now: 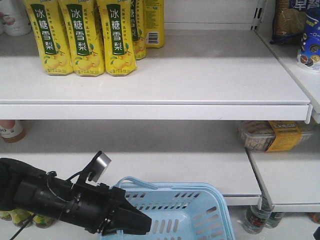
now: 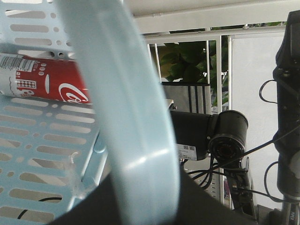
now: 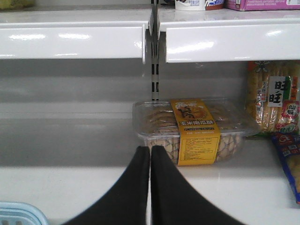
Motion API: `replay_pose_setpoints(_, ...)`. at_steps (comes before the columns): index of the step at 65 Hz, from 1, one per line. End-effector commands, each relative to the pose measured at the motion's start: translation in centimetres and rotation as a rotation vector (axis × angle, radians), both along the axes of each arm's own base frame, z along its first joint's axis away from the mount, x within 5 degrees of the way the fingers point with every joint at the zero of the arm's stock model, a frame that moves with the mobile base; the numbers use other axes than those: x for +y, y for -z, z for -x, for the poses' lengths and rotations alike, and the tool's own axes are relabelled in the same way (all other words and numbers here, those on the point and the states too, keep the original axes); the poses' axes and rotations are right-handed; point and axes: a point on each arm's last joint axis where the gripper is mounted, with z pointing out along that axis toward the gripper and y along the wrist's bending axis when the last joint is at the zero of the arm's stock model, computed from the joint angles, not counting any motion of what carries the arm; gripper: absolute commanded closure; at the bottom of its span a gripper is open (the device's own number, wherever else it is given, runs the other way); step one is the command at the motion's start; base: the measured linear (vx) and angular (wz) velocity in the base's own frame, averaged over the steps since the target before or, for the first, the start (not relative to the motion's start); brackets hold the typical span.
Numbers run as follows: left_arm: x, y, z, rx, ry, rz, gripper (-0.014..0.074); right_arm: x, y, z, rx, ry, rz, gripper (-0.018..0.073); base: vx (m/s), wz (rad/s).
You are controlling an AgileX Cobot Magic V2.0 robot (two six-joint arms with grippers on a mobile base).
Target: Place coke in basket with both arms
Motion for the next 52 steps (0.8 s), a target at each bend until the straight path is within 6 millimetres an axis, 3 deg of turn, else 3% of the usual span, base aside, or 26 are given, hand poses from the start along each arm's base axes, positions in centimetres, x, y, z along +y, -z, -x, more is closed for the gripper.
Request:
replay_pose_setpoints(1, -0.5, -3.3, -0.1, -0.029, -0.003, 0.192, 0.0603, -0.3, -1.6, -0.2, -0.086, 0.032, 0.012, 0.0568, 0.00, 0.00)
replay_pose_setpoints(32, -0.5, -3.6, 0.2, -0.038, 0.023, 0.195, 0.0603, -0.3, -1.5, -0.2, -0.081, 0.030, 0.012, 0.0569, 0.00, 0.00)
replay_pose_setpoints(52, 0.5, -7.6, 5.6, -0.264, 0.007, 0.167, 0.0603, -0.3, -1.5, -0.2, -0.081, 0.030, 0.012, 0.0569, 0.00, 0.00)
